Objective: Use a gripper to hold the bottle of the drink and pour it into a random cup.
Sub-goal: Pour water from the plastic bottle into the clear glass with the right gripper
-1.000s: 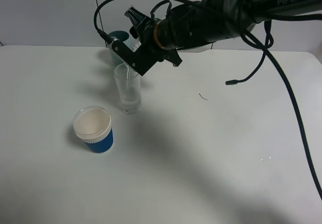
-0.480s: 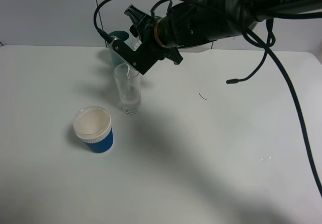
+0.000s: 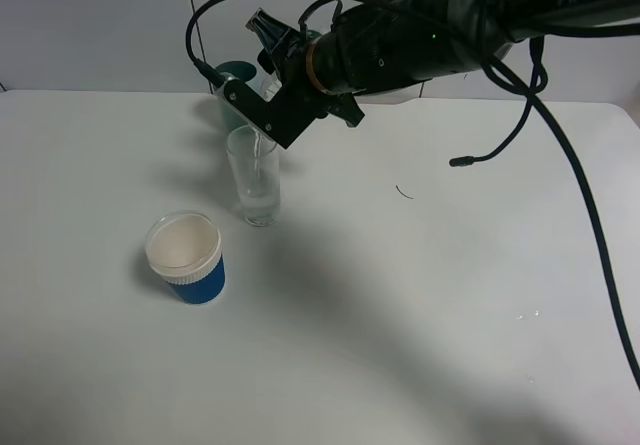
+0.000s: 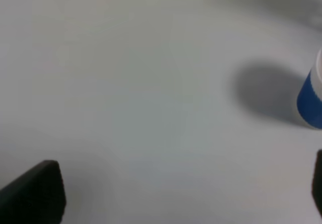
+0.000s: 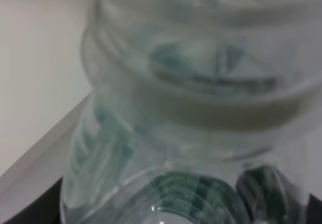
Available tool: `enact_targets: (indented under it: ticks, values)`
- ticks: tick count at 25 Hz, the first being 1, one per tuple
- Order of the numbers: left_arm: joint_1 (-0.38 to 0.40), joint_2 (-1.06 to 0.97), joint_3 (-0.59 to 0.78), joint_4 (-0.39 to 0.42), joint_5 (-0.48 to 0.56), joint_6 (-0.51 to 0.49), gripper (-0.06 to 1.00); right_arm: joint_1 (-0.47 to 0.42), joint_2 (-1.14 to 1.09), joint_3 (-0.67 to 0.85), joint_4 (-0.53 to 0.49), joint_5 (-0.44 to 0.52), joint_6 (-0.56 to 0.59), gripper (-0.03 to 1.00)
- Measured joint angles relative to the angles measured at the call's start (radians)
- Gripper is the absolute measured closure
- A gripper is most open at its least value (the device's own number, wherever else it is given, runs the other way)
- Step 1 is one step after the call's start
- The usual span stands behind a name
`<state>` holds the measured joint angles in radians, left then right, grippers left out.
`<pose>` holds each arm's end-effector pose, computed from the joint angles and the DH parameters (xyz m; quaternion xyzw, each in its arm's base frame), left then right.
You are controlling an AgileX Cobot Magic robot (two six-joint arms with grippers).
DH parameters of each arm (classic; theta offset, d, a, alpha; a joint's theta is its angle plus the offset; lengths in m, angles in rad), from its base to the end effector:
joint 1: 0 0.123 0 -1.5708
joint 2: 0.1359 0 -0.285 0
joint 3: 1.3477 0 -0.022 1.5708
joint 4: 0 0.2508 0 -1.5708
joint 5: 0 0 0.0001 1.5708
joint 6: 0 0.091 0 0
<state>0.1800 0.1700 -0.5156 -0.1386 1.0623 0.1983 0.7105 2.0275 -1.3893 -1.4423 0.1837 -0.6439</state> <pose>0.0215 -0.0073 0.2810 0.0055 0.8891 0.0171 0.4573 0.3591 0.2871 0.1982 -0.8543 0.1939 -0.3634 0.3172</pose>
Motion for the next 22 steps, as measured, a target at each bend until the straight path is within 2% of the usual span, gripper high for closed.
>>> enact_targets:
  ticks: [22]
  values:
    - [0.0,0.0,0.0,0.0,0.0,0.0,-0.05,0.011,-0.012,-0.008,0.0,0.018,-0.044,0.41]
